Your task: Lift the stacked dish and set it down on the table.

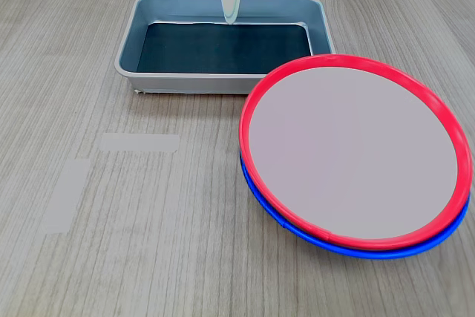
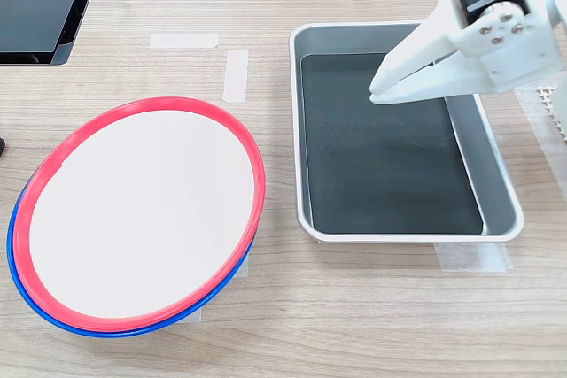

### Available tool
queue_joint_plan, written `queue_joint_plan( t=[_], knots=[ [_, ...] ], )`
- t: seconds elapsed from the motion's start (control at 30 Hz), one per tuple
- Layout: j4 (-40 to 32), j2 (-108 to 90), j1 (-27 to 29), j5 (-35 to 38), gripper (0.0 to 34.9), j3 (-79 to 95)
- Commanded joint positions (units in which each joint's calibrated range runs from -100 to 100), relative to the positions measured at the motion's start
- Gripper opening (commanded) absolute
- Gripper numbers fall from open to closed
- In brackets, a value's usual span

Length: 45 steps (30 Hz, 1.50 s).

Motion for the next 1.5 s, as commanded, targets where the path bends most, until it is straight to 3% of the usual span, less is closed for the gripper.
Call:
queue_joint_plan(
  t=[0.0, 1.27, 1.47],
  knots=[
    [0.19, -0.34, -0.07, -0.10, 0.3, 0.00],
    [0.19, -0.34, 0.40, -0.34, 0.3, 0.00],
    [-1.79, 6.99, -1.86, 4.40, 1.6, -6.01]
  ],
)
